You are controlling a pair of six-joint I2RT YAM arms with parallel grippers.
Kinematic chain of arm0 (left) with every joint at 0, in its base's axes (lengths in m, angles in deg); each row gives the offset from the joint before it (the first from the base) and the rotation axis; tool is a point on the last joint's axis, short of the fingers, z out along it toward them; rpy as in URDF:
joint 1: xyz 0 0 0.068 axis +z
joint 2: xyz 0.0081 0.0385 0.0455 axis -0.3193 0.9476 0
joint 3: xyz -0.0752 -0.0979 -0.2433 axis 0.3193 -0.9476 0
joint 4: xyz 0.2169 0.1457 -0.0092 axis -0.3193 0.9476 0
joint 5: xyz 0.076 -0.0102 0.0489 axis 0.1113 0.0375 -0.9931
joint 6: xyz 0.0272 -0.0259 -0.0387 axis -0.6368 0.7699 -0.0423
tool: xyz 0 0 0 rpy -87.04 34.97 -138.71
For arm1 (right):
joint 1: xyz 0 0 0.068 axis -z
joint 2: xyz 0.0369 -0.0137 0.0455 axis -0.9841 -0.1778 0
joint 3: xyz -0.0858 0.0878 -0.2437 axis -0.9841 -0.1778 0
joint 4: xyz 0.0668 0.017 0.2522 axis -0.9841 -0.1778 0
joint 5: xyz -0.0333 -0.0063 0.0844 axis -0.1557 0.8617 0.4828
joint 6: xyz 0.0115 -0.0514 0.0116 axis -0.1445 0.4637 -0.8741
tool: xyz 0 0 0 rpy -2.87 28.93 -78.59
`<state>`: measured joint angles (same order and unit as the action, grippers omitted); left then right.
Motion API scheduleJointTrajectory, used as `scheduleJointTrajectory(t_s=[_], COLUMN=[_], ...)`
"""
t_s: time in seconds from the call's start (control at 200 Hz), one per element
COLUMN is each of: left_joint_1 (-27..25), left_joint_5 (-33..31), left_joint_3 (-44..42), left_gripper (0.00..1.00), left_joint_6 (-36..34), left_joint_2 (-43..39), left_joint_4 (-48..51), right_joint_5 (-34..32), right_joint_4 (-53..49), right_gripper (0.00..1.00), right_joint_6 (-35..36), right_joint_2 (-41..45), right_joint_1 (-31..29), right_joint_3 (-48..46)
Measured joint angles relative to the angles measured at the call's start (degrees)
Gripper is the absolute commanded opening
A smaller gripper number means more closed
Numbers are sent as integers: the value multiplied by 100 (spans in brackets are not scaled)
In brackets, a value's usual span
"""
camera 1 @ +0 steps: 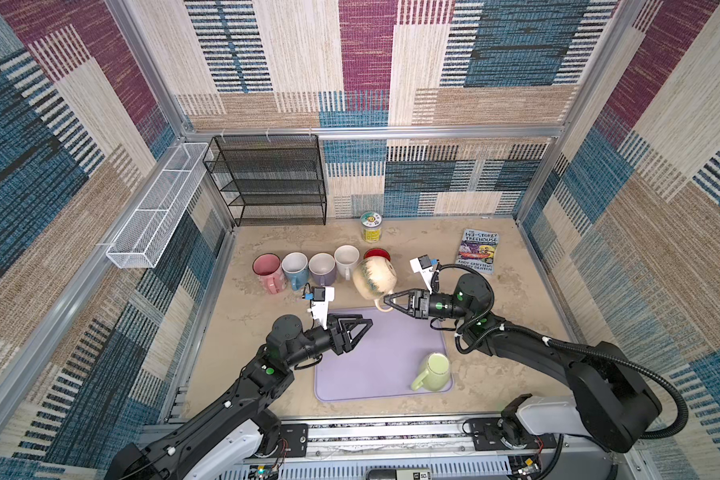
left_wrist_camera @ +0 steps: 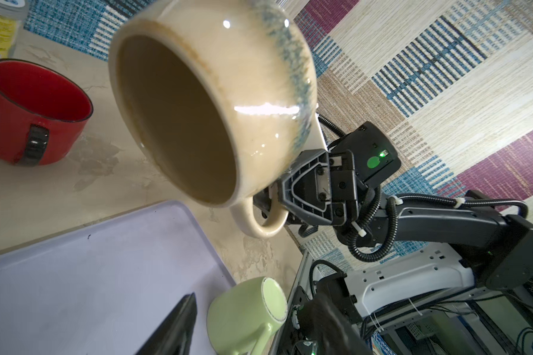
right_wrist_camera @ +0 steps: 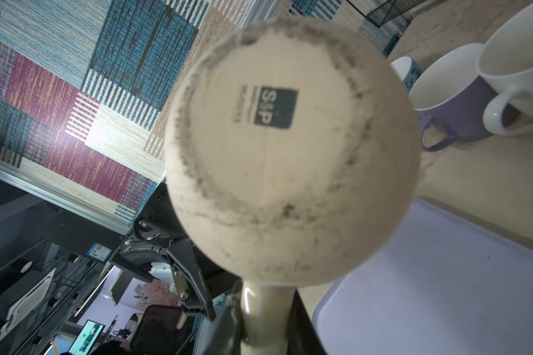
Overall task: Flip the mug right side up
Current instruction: 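Rotate the cream mug sideways with the right gripper while the left gripper approaches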
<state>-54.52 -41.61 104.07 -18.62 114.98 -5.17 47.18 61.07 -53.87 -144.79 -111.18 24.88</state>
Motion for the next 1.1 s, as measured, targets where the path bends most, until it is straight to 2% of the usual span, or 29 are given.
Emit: scheduleJointTrajectory(t_s=[0.27, 0.481, 1.097], left_joint_1=[-122, -173, -339], left_joint_5=[-17, -13, 162], left_joint_3=[50, 199, 463], left_gripper=[51, 49, 41], left_joint_6=[219, 426, 560], left_joint_2=[782, 1384, 1707], left_joint_4=[-1176, -1996, -2387], right_joint_5=[179, 293, 284], right_joint_4=[791, 1043, 1687], right_gripper=[0, 0, 0], right_joint_6=[-461, -605, -758], right_joint_2=[-85, -50, 94], right_joint_1=[0, 0, 4], right_joint_3=[-114, -203, -428])
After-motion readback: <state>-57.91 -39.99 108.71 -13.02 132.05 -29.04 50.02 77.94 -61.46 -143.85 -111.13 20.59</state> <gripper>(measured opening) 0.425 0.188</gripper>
